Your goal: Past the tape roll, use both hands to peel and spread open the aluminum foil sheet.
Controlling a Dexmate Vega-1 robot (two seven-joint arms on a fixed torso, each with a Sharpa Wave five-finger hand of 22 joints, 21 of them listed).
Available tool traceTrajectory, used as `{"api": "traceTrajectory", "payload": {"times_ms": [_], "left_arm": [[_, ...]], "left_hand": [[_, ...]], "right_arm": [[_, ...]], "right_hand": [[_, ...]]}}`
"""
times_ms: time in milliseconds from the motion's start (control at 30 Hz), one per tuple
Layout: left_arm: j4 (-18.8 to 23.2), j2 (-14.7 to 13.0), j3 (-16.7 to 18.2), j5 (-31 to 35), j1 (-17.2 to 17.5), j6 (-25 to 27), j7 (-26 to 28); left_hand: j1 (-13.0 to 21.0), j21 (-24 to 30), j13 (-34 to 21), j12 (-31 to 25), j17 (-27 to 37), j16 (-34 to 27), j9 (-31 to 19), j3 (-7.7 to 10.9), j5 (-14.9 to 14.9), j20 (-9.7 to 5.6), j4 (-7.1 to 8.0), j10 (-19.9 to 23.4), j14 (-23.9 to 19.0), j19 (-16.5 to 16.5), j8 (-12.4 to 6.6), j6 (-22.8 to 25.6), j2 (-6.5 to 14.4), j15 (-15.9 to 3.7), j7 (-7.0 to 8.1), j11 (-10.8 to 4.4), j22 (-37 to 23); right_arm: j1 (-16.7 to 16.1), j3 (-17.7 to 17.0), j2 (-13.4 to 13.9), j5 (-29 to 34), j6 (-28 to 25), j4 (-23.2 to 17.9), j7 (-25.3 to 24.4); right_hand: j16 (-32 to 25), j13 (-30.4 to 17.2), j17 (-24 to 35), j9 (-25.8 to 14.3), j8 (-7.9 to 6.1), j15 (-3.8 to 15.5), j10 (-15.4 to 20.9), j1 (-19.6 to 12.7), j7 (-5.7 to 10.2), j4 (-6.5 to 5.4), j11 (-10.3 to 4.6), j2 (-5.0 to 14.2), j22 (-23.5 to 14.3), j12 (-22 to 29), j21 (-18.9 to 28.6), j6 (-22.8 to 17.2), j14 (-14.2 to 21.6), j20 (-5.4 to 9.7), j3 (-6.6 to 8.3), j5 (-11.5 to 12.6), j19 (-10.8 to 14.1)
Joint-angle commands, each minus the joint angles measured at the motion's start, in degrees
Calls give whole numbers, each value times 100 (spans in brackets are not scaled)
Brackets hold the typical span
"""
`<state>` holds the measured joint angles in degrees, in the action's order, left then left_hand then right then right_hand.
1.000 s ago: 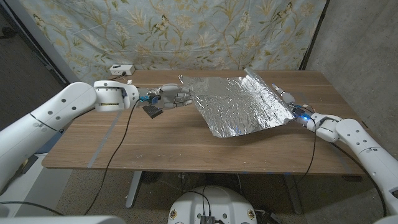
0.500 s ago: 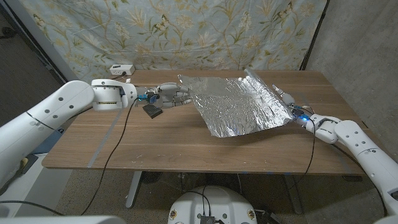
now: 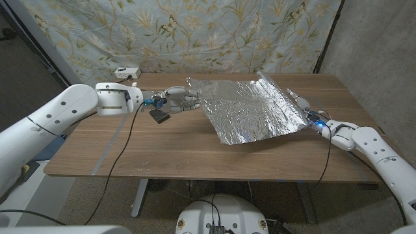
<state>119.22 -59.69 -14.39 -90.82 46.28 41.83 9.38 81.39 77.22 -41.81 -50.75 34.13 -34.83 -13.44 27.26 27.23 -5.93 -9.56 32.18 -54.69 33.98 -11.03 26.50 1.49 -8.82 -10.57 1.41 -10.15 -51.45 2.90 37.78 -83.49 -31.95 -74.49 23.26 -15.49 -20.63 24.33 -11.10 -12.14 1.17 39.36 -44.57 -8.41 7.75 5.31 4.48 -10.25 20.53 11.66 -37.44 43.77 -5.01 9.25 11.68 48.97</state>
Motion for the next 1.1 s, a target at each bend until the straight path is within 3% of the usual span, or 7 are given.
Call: {"api": "traceTrajectory", "payload": {"times_ms": [33,600,1100], "left_arm": [[-133,89,-93,82,-43,-39,-123],[-424,183,-117,306,-126,-51,-292],[-609,392,-89,235,-138,-51,-98]], "left_hand": [[11,40,-24,28,9,-13,-16,49,11,-20,7,414,-150,16,13,62,-59,-112,-88,-412,4],[5,32,-15,51,22,-5,-7,52,6,2,8,397,-112,1,4,117,-56,-113,-52,-418,7],[-28,24,-3,87,19,5,4,32,-20,27,20,334,-86,-18,11,129,-59,-115,-30,-445,9]], "right_arm": [[-36,-30,25,-18,25,-27,-3],[31,9,62,44,18,88,112],[92,24,138,90,-71,138,109]], "right_hand": [[-18,-12,16,-23,7,32,64,-6,45,5,-5,10,-14,-26,24,-30,-4,-6,11,9,4],[-17,-30,25,-24,12,54,74,-6,59,3,-20,16,-14,-47,14,-27,-13,-12,9,9,-27],[-20,-47,26,-25,9,64,101,-8,76,7,-18,13,-15,-61,20,-43,4,-33,8,8,-24]]}}
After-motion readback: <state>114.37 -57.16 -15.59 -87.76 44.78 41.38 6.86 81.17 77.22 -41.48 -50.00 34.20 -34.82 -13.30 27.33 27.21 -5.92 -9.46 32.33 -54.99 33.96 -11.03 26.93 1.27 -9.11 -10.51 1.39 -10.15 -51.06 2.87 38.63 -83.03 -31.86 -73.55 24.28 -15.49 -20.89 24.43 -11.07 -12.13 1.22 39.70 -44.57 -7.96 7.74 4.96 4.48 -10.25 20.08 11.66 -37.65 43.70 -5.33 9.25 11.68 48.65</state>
